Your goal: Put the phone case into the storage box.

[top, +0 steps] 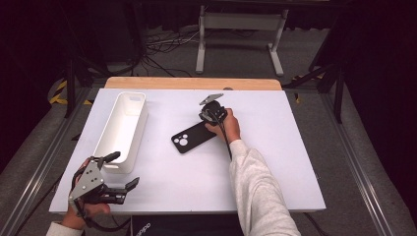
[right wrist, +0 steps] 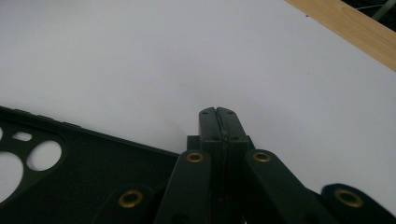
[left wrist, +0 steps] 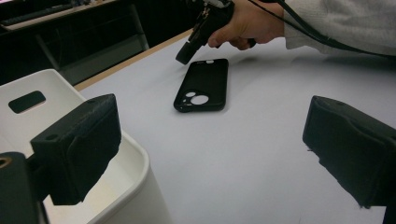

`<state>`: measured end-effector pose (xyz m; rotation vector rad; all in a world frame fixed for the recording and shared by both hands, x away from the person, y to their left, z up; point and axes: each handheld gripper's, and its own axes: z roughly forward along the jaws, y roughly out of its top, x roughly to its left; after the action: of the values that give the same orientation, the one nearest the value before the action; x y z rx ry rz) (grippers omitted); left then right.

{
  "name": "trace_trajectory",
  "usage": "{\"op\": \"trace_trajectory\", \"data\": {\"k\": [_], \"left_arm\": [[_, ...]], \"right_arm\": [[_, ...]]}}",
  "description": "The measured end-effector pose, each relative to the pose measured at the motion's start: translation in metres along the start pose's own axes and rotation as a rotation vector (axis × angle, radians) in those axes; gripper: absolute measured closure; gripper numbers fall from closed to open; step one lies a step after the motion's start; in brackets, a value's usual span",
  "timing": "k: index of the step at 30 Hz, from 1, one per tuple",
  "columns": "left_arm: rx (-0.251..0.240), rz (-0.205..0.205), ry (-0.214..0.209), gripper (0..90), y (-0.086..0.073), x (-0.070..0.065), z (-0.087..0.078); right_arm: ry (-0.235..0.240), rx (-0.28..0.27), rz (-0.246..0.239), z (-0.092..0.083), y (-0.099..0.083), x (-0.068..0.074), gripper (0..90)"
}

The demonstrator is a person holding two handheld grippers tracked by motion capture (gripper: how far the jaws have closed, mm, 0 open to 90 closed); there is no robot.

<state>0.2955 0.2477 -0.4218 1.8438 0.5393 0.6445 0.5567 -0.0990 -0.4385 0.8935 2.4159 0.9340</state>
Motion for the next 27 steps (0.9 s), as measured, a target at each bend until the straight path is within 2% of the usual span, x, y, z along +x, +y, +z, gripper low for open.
{"op": "trace_trajectory", "data": {"k": [3,8,15,18,22,27], "left_arm": [[0.004,0.007,0.0,5.2,0.0,0.0,0.0],[0.001,-0.003,-0.005,5.2,-0.001,0.001,0.0],[0.003,-0.004,-0.001,5.5,-0.001,0.0,0.001],[0.003,-0.005,-0.003,5.6,-0.001,-0.001,0.002],[0.008,0.003,-0.001,5.6,-0.001,-0.001,0.002],[0.018,0.0,-0.003,5.7,-0.001,-0.001,0.003]], "right_arm": [[0.006,0.016,0.005,0.005,-0.001,0.0,90.0],[0.009,0.044,0.022,0.009,-0.005,-0.003,90.0],[-0.01,0.057,0.035,0.004,-0.011,-0.002,90.0],[-0.043,0.059,0.033,-0.001,-0.015,0.002,90.0],[-0.05,0.065,0.027,-0.006,-0.019,0.004,90.0],[-0.045,0.053,0.047,-0.015,-0.03,0.002,90.0]]}}
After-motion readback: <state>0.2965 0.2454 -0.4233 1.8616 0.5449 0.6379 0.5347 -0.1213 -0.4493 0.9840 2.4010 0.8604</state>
